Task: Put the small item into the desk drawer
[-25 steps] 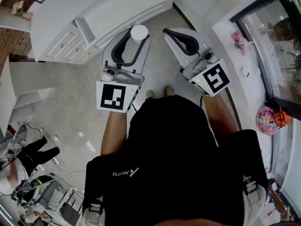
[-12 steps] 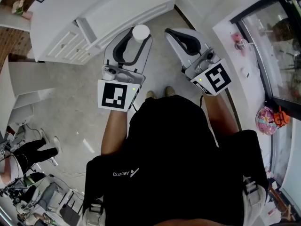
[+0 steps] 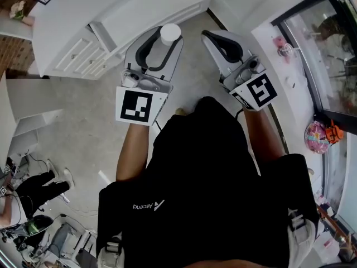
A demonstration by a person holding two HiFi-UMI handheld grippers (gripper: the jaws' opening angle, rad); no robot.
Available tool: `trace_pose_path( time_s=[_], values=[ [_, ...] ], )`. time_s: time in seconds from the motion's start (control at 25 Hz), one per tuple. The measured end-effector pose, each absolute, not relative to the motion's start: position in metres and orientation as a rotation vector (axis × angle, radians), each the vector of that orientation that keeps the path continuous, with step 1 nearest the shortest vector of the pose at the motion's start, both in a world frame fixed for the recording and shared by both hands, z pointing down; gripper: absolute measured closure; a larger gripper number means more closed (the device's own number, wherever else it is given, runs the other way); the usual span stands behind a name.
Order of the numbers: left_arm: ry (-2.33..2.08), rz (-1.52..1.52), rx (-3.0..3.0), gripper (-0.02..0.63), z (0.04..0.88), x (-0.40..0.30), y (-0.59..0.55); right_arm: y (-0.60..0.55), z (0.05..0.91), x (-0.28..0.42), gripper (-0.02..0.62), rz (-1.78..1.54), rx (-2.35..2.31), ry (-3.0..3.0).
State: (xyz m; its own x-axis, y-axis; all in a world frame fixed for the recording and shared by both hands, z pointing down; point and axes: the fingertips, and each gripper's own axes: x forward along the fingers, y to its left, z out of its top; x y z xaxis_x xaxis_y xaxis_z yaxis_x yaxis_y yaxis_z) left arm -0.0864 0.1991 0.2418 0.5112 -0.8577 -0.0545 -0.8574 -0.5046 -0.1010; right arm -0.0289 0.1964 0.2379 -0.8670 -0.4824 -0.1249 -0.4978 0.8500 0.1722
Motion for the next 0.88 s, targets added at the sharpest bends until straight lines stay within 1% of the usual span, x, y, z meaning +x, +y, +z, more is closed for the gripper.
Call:
trace_pose_path(
  time_s=[0.48, 0.72, 0.88],
  values=[
    [1.502, -0.015, -2.654, 0.445, 0.249, -0.107, 0.151, 0.148, 0.242, -0.044, 0.595, 0.367, -0.807, 2.956],
    [1.519, -0.056, -2.662, 0.445, 0.261, -0.110, 0.096, 0.091, 0.252, -0.045, 0.595, 0.401, -0.791, 2.969],
    [1.548, -0.100, -2.675, 0.445, 0.274, -0.111, 0.048, 0.041, 0.260, -0.044, 0.595, 0.368, -0.777, 2.981]
  ],
)
